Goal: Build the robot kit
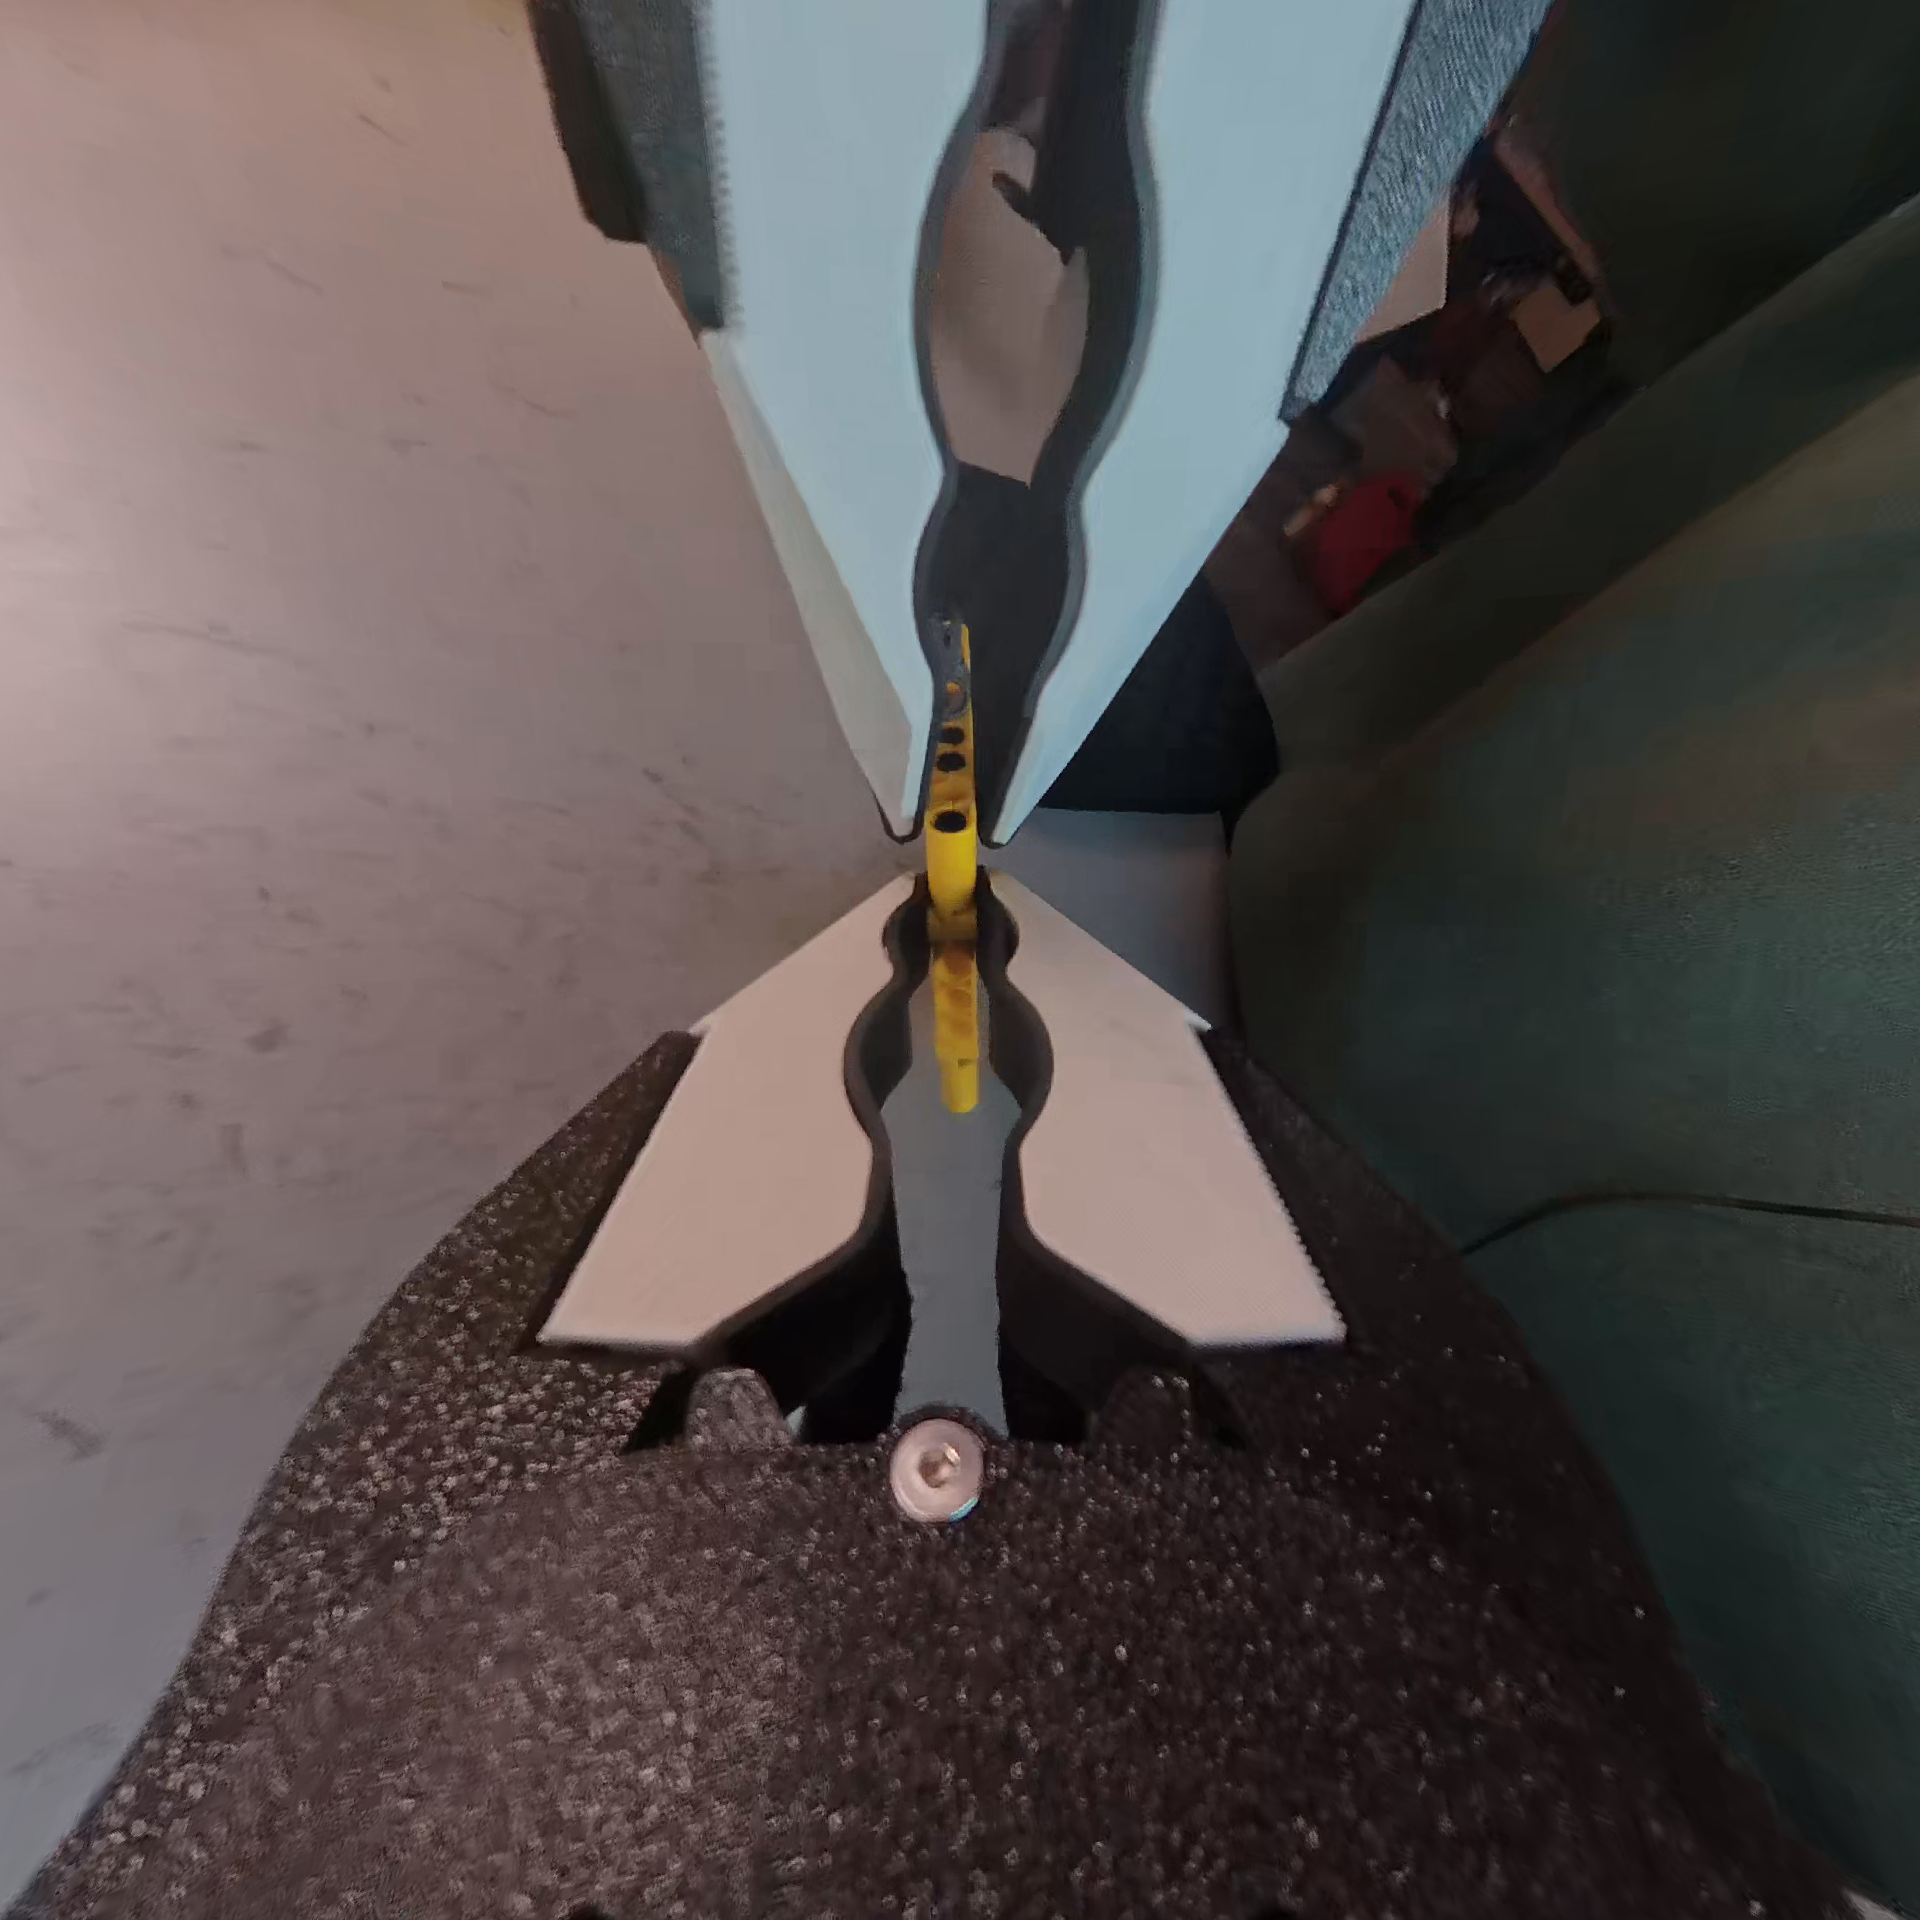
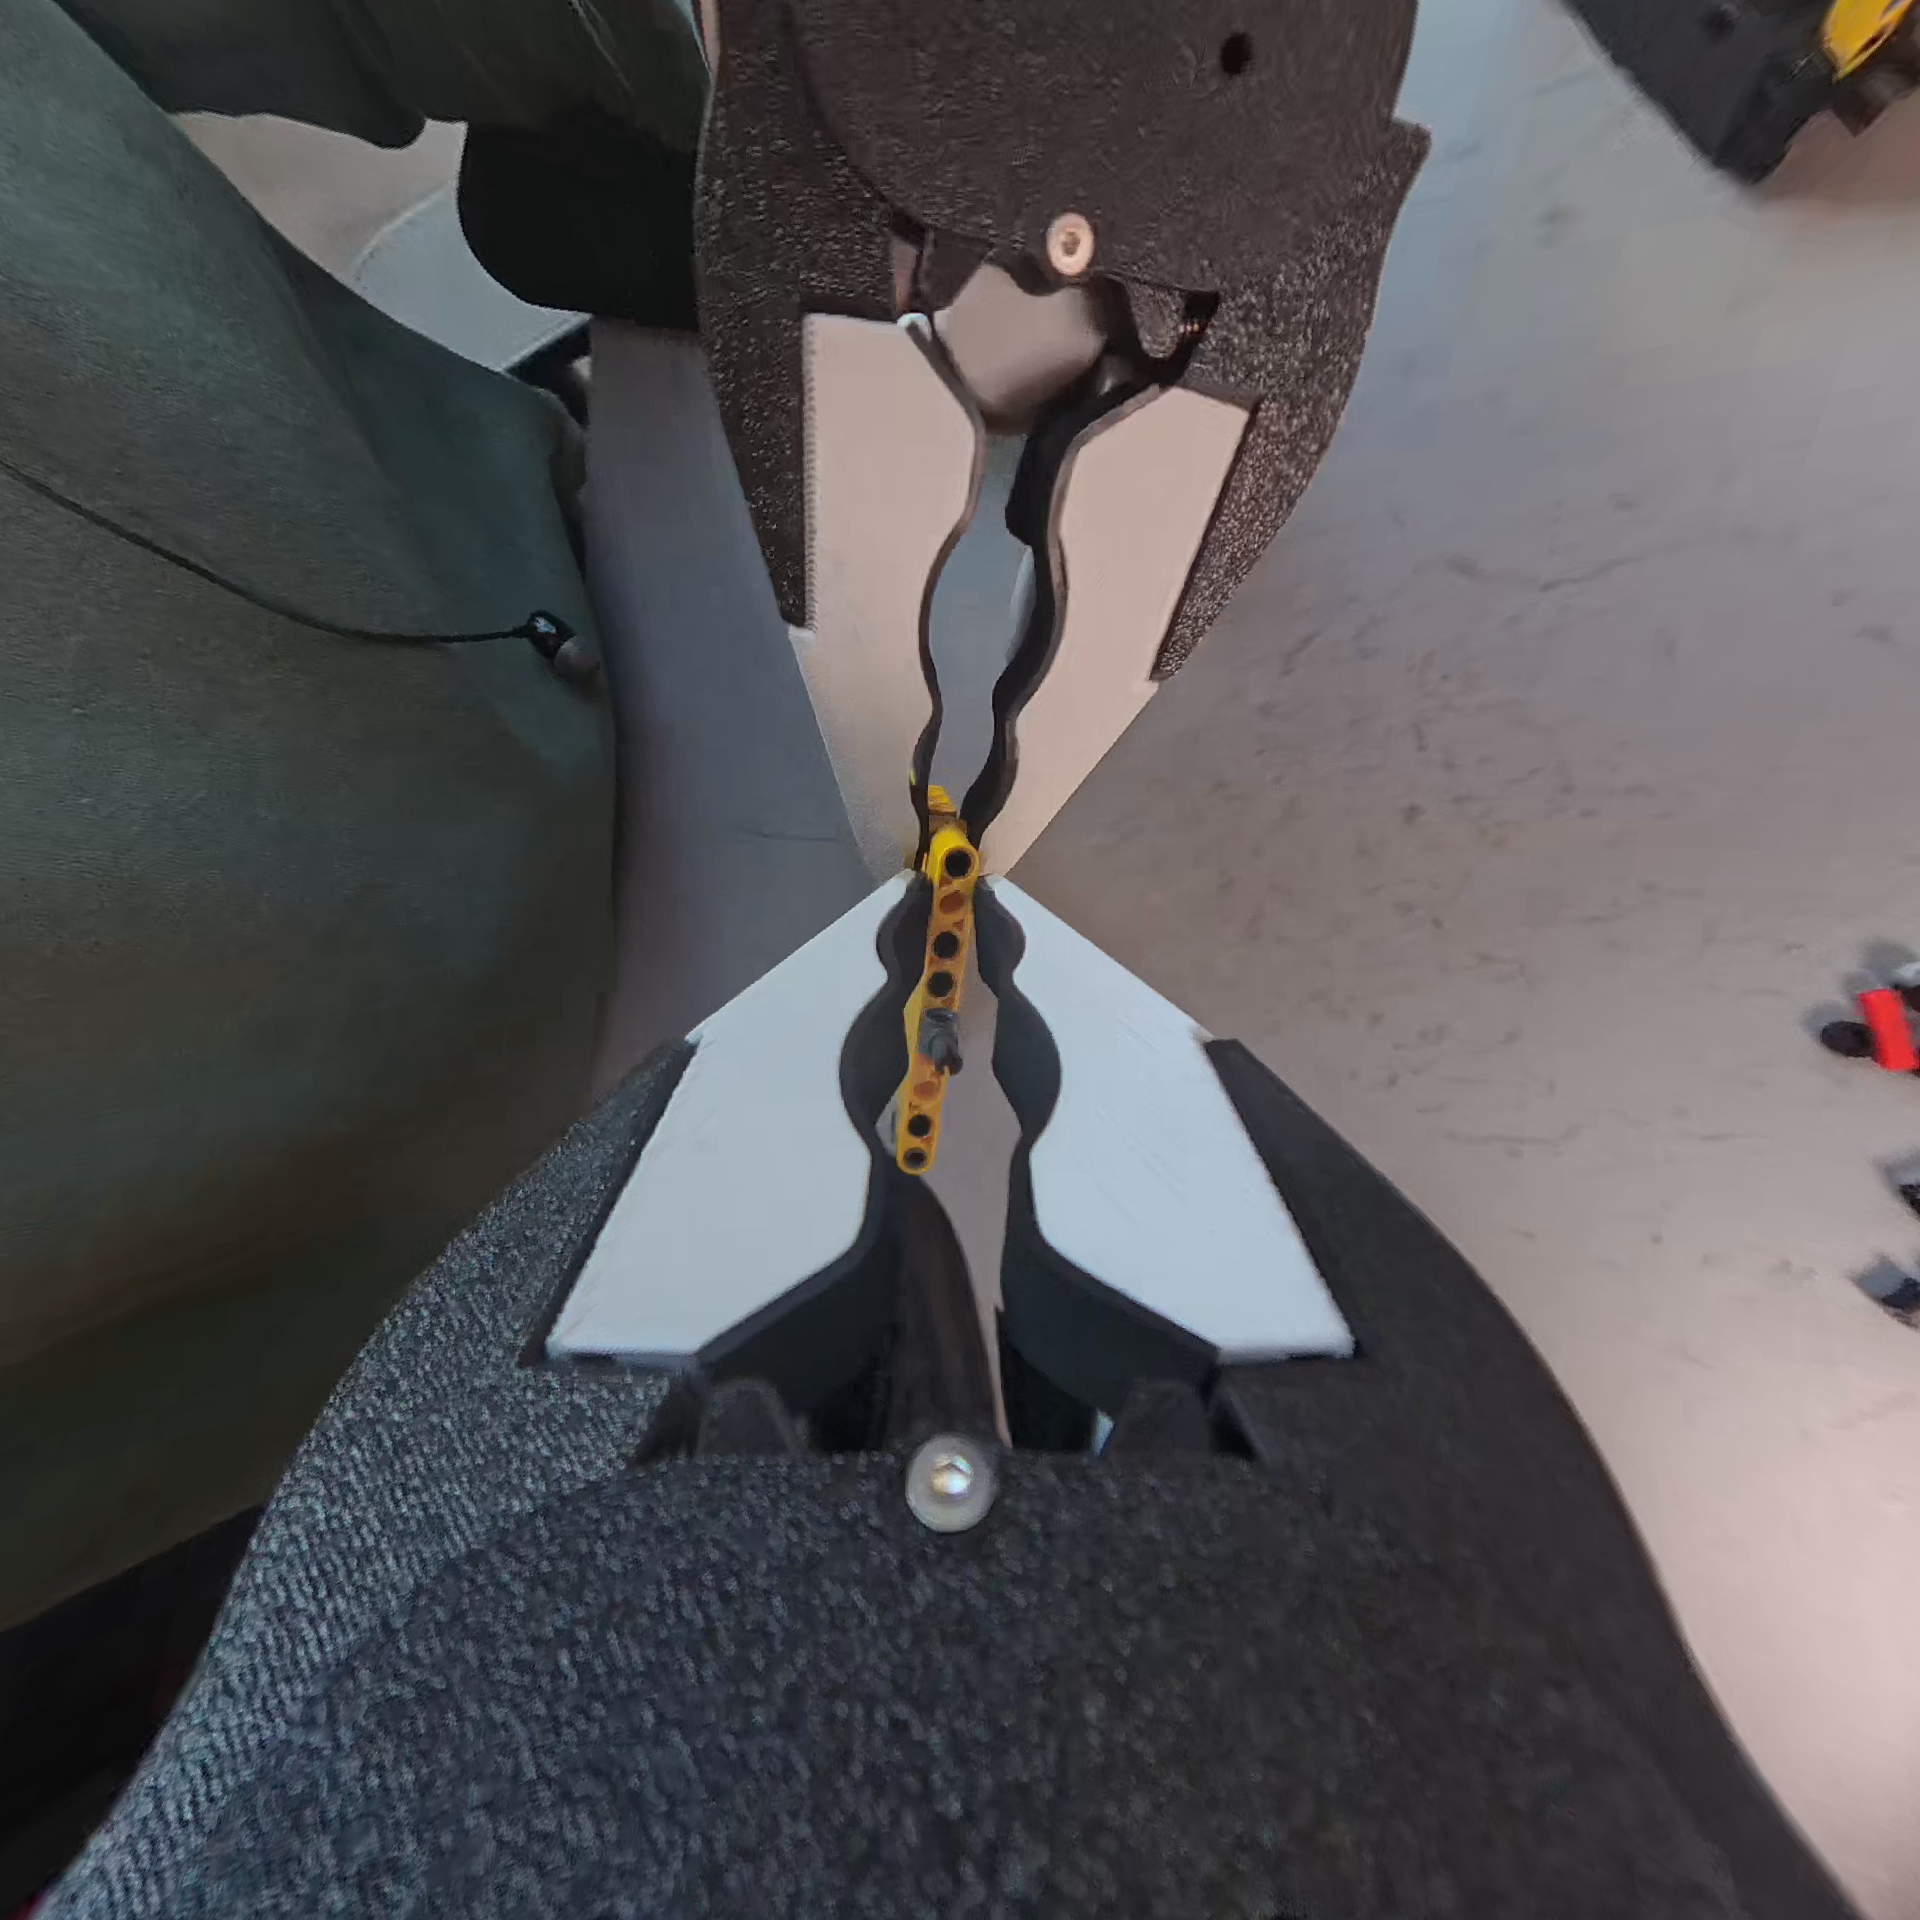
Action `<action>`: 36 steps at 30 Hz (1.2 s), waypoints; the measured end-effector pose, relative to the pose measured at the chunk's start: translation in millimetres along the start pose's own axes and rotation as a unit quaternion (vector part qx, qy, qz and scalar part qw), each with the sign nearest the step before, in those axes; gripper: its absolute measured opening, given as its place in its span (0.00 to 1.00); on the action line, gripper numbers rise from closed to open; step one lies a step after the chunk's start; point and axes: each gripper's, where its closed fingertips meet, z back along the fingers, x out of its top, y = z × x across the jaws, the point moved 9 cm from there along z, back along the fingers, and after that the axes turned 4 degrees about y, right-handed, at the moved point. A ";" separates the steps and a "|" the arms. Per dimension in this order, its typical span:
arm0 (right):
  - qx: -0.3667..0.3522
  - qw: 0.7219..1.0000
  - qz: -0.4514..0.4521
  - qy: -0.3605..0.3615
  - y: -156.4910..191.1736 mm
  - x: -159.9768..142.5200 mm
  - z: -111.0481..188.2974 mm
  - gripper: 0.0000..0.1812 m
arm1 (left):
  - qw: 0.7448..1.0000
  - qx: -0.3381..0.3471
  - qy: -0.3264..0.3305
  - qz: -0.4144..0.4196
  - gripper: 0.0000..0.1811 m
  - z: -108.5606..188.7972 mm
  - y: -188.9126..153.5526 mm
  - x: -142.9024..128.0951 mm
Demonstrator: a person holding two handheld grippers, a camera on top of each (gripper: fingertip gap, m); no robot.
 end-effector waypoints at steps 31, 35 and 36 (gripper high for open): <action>-0.420 0.867 0.267 0.000 6.7 -13.5 -53.6 0.46 | 0.961 -0.048 -0.165 0.217 0.04 14.9 40.0 -6.0; -0.427 0.862 0.271 -0.011 2.6 -11.9 -50.8 0.46 | 0.965 -0.035 -0.168 0.199 0.06 18.0 39.1 -4.8; -0.426 0.864 0.269 -0.019 2.3 -11.4 -48.8 0.46 | 0.966 -0.034 -0.170 0.192 0.07 19.1 37.7 -3.8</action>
